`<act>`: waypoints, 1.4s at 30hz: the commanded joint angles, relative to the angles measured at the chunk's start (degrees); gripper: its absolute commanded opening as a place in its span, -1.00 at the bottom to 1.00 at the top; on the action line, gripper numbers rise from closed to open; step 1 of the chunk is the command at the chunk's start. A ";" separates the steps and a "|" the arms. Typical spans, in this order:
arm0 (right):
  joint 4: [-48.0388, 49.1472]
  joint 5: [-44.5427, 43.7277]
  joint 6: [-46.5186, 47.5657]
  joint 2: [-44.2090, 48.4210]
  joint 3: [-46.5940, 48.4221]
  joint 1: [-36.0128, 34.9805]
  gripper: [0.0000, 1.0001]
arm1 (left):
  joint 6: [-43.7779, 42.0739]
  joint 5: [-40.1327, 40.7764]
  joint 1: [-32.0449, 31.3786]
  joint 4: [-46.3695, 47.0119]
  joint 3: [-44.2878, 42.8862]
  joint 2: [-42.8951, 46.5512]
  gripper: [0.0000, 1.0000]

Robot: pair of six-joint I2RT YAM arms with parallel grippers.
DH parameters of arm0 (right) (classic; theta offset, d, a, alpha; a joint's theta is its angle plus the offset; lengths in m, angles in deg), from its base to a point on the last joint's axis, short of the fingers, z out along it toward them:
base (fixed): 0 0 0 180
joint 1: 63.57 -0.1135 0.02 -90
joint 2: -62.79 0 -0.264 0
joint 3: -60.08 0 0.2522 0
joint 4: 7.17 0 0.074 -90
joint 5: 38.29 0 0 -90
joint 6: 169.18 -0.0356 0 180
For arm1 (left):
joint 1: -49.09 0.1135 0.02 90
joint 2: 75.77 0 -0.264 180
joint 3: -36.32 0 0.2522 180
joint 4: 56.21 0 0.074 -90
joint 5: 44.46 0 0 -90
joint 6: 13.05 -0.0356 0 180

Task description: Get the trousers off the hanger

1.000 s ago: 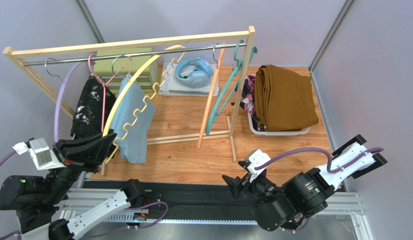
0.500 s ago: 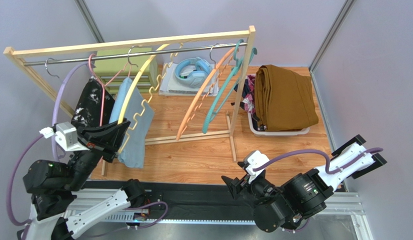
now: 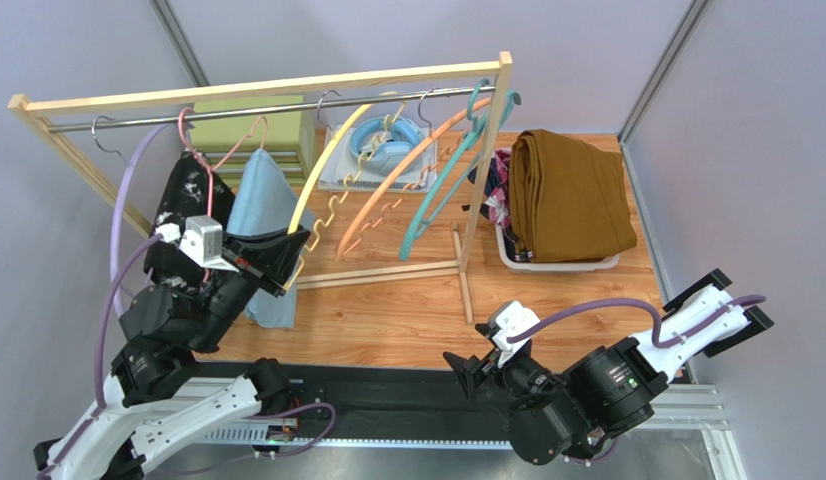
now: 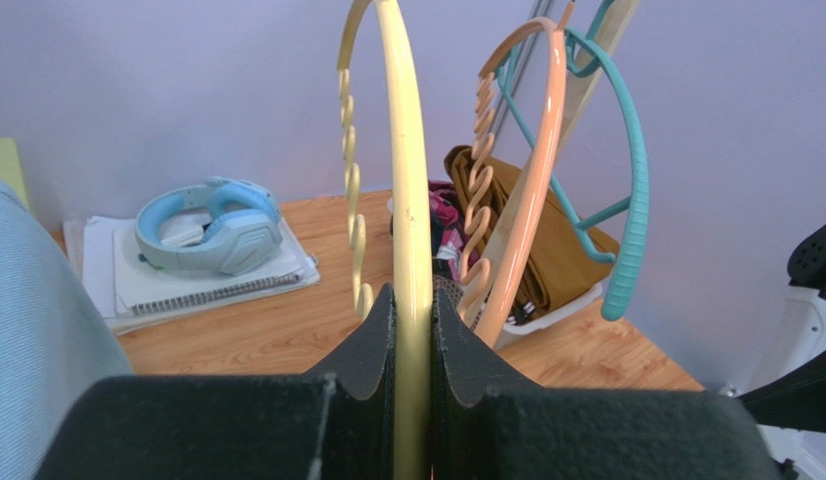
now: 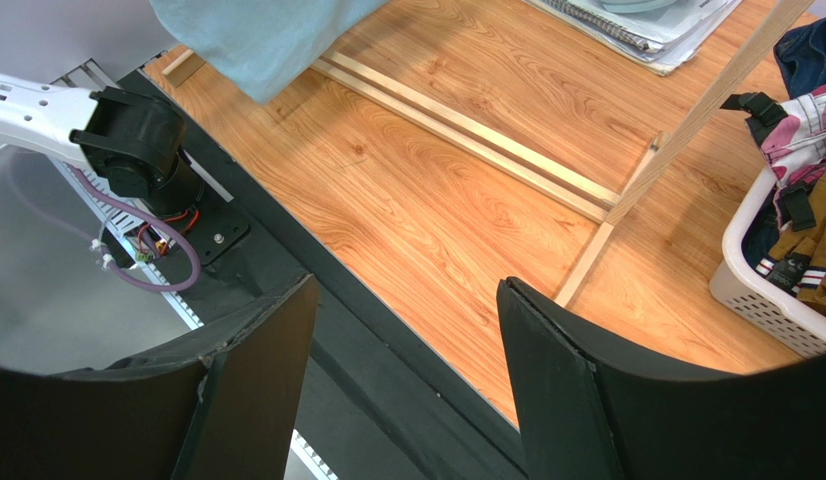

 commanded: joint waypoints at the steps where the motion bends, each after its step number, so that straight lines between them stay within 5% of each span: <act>1: 2.15 -2.63 -0.50 1.20 0.07 -0.34 0.42 | 5.13 0.27 0.13 4.02 -0.53 -3.53 -1.00; 14: 2.41 -2.01 -3.23 1.73 0.51 -0.34 0.40 | 9.71 -17.12 0.13 5.77 -6.68 -19.62 -1.00; 22: 2.50 -1.31 -2.79 0.77 1.65 -0.34 0.40 | 12.70 -20.13 0.04 4.98 -9.85 -24.90 -1.00; 27: 2.41 -0.61 -2.62 -0.03 2.35 -0.34 0.40 | 11.38 -16.18 0.04 0.25 -10.03 -21.83 -0.19; 30: 2.50 -0.87 -2.35 -0.73 3.05 -0.25 0.40 | 10.77 -13.81 0.04 -3.43 -10.72 -18.58 0.13; 34: 2.50 -0.52 -2.26 -1.34 4.90 -0.25 0.39 | 9.10 -14.58 0.13 -13.37 -17.03 -16.90 0.38; 42: 3.20 1.59 0.54 -4.50 10.08 -0.16 0.38 | 6.91 -12.58 0.13 -35.48 -32.13 -15.05 0.41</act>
